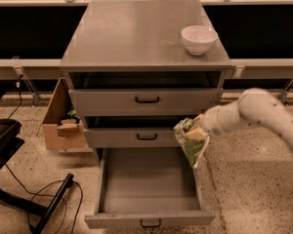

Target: Pick green jalapeno chip bag from bottom drawer and place on counter

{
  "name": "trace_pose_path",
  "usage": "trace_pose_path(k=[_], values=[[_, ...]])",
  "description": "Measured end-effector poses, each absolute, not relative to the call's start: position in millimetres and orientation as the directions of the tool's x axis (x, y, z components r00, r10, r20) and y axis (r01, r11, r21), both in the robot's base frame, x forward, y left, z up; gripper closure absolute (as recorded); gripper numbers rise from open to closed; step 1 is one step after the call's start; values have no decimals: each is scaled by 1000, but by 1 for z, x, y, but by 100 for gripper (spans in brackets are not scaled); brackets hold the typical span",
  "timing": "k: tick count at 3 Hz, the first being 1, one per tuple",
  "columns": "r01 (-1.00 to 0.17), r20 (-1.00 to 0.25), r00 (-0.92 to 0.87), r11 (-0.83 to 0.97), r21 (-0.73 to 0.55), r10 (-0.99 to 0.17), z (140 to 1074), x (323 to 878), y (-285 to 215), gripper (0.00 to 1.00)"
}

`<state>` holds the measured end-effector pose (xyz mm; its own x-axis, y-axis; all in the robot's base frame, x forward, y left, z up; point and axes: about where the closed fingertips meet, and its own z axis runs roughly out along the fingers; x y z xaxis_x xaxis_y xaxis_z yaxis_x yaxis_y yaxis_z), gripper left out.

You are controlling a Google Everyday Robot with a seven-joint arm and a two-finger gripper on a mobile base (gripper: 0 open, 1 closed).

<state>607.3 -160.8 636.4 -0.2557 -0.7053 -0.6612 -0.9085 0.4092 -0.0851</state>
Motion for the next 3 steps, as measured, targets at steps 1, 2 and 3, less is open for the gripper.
trace_pose_path(k=[1, 2, 3], values=[[-935, -680, -137, 321, -151, -720, 727, 624, -174, 100], [-950, -674, -59, 248, -188, -736, 812, 635, -166, 100], [-947, -686, -31, 241, -212, -727, 896, 650, -149, 100]])
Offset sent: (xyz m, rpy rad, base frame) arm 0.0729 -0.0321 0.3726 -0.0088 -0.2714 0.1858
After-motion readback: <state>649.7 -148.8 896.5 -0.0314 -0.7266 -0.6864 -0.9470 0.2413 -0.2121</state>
